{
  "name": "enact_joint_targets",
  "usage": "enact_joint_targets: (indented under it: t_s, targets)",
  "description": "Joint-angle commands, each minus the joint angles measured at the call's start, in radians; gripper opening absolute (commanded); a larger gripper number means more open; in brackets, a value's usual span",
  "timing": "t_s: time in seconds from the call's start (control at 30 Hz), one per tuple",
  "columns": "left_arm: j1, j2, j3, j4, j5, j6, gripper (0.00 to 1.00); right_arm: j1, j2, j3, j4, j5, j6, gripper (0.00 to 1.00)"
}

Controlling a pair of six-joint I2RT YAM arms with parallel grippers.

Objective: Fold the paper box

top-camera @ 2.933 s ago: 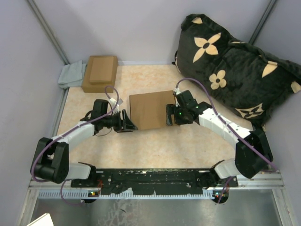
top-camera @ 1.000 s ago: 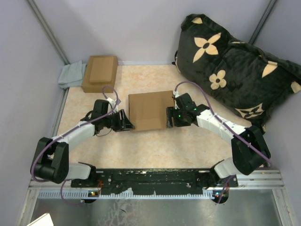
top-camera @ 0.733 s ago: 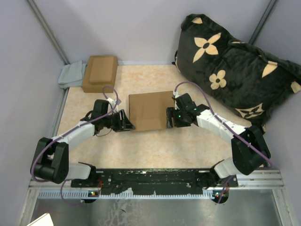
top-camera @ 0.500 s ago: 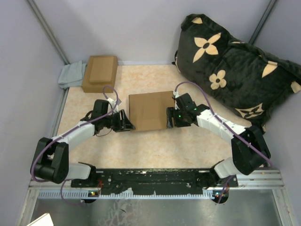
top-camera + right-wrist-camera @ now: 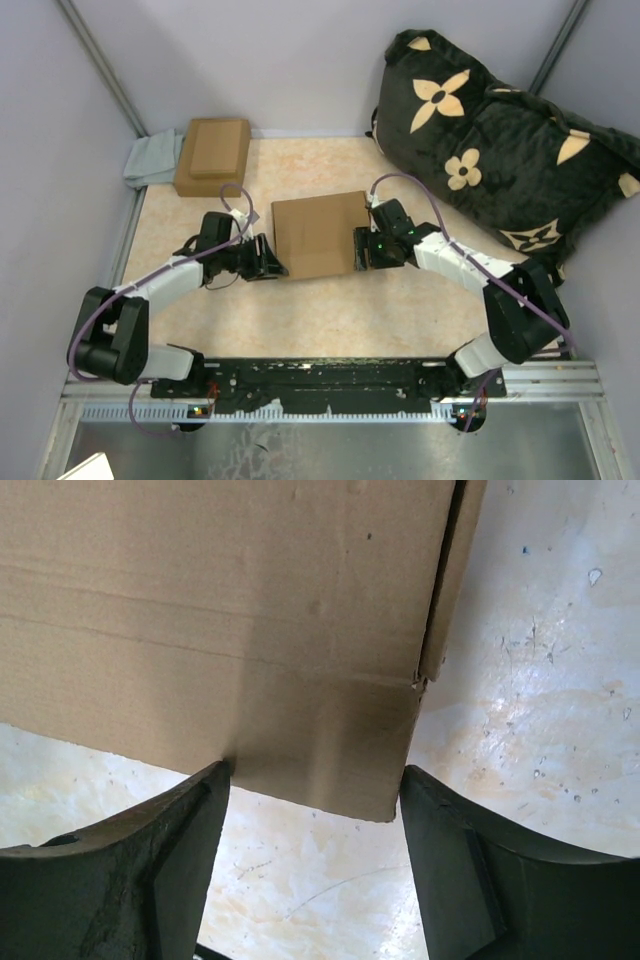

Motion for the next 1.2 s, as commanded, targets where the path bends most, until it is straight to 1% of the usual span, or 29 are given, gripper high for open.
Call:
enact_joint_targets:
  t_s: [0.0, 0.17, 0.27, 0.37, 0.47, 0.57, 0.73, 0.8, 0.87, 0.9, 0.93, 0.97, 1.0, 1.03, 1.07, 1.17]
  targets:
    - [-0.008, 0.023, 0.005, 0.039, -0.012, -0.002, 0.51, -0.004, 0.035, 0.003, 0.079, 0.035, -0.015, 0.69]
    - [-0.014, 0.042, -0.008, 0.066, -0.089, -0.027, 0.5, -0.003, 0.078, -0.004, 0.115, 0.087, -0.017, 0.68]
    - [-0.031, 0.035, -0.015, 0.093, -0.11, -0.047, 0.47, -0.004, 0.094, -0.005, 0.122, 0.125, -0.018, 0.68]
    - [-0.062, -0.001, 0.002, 0.053, -0.153, -0.043, 0.46, -0.004, 0.085, -0.007, 0.116, 0.128, -0.017, 0.69]
    - [-0.07, -0.065, 0.036, -0.028, -0.225, -0.029, 0.46, -0.004, 0.031, -0.018, 0.105, 0.119, -0.018, 0.7]
    - [-0.07, -0.139, 0.071, -0.115, -0.309, -0.019, 0.49, -0.004, -0.028, -0.027, 0.082, 0.116, -0.023, 0.72]
    - [-0.07, -0.242, 0.12, -0.227, -0.423, 0.001, 0.5, -0.004, -0.118, -0.046, 0.048, 0.118, -0.023, 0.73]
    - [-0.07, -0.269, 0.13, -0.225, -0.45, 0.001, 0.51, -0.004, -0.149, -0.055, 0.049, 0.106, -0.018, 0.73]
    - [-0.07, -0.278, 0.121, -0.151, -0.437, -0.01, 0.51, -0.004, -0.171, -0.076, 0.076, 0.074, -0.009, 0.72]
    - [-0.07, -0.27, 0.121, -0.098, -0.415, -0.02, 0.51, -0.004, -0.181, -0.095, 0.105, 0.053, -0.005, 0.7]
    - [-0.07, -0.252, 0.127, -0.047, -0.382, -0.033, 0.51, -0.004, -0.187, -0.117, 0.14, 0.036, 0.001, 0.64]
    - [-0.071, -0.222, 0.136, 0.009, -0.355, -0.047, 0.5, -0.004, -0.188, -0.136, 0.179, 0.029, 0.006, 0.49]
    - [-0.074, -0.187, 0.153, 0.059, -0.324, -0.06, 0.49, -0.004, -0.184, -0.15, 0.201, 0.039, 0.011, 0.29]
    - [-0.077, -0.142, 0.177, 0.098, -0.306, -0.065, 0.48, -0.004, -0.179, -0.16, 0.215, 0.059, 0.023, 0.04]
    - [-0.09, -0.096, 0.21, 0.128, -0.3, -0.064, 0.47, -0.004, -0.168, -0.167, 0.225, 0.084, 0.028, 0.0]
    - [-0.128, 0.068, 0.335, 0.131, -0.301, -0.03, 0.46, -0.004, -0.143, -0.197, 0.282, 0.113, 0.037, 0.0]
